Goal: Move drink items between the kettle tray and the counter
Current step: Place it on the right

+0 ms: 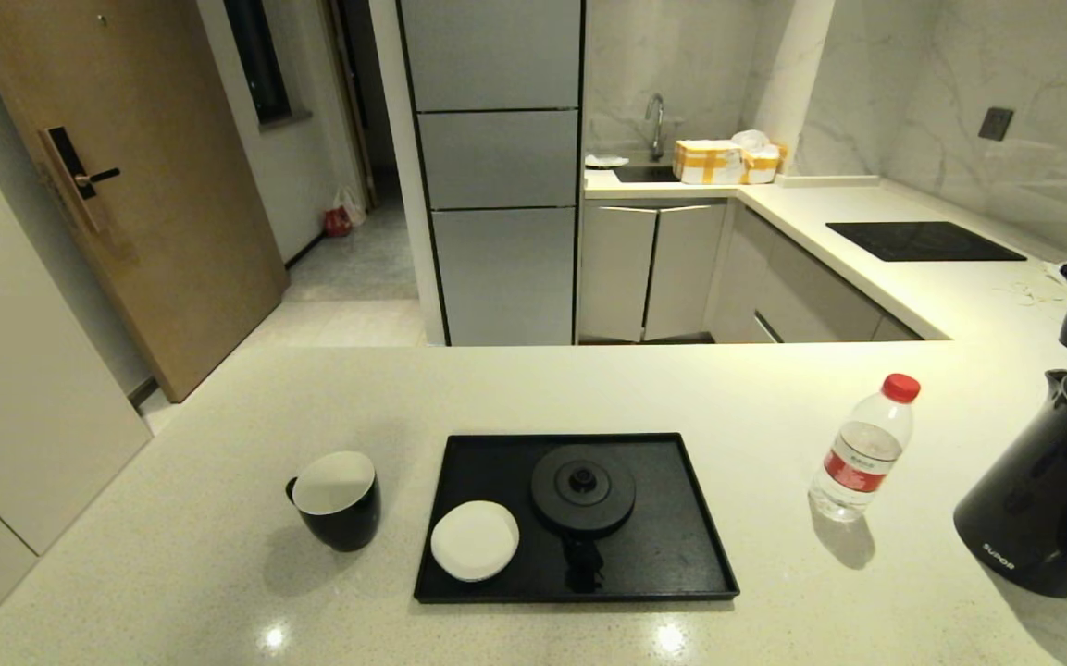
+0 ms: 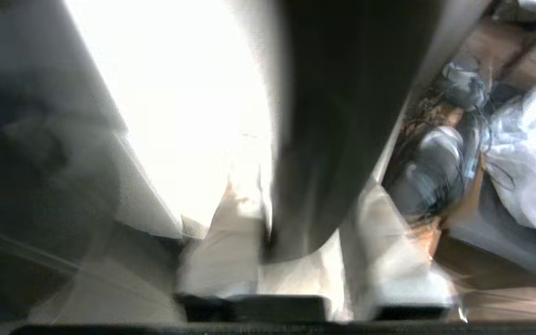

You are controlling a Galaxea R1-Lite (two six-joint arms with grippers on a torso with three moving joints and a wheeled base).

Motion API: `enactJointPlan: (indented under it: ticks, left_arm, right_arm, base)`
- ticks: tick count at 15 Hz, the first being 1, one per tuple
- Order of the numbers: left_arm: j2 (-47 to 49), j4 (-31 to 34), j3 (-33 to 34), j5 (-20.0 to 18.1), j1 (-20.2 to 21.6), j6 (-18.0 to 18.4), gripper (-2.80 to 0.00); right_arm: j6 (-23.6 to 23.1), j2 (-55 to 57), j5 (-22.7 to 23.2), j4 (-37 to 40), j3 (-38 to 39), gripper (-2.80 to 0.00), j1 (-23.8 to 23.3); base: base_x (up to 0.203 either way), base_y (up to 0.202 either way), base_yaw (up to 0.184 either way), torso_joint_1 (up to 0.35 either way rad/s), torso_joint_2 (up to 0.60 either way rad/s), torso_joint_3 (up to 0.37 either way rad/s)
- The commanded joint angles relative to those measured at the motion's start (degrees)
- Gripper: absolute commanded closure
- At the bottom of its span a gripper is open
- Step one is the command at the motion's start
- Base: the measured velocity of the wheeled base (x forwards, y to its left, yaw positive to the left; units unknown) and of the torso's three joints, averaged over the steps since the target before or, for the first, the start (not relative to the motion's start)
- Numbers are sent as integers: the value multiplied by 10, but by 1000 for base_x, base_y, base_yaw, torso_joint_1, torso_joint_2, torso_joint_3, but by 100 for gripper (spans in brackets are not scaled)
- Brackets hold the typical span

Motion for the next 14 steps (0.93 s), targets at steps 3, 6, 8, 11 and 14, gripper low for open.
enactJointPlan:
  ticks: [3, 6, 8, 11, 14]
  left_arm:
    - [0, 0, 0, 0, 0, 0, 0]
    - [0, 0, 0, 0, 0, 0, 0]
    - [0, 0, 0, 0, 0, 0, 0]
    - [0, 0, 0, 0, 0, 0, 0]
    - [0, 0, 0, 0, 0, 0, 0]
  right_arm:
    - [0, 7, -1, -6, -2, -280, 0]
    - [-7, 1, -1, -6, -5, -280, 1]
    - [-8, -3, 0, -6, 0, -280, 2]
    - [-15, -29, 9, -6, 13, -280, 9]
    - [-30, -41, 10, -6, 15, -280, 16]
  base:
    - [0, 0, 0, 0, 0, 0]
    - [0, 0, 0, 0, 0, 0]
    - [0, 0, 0, 0, 0, 0]
    - [0, 0, 0, 0, 0, 0]
    - [0, 0, 0, 0, 0, 0]
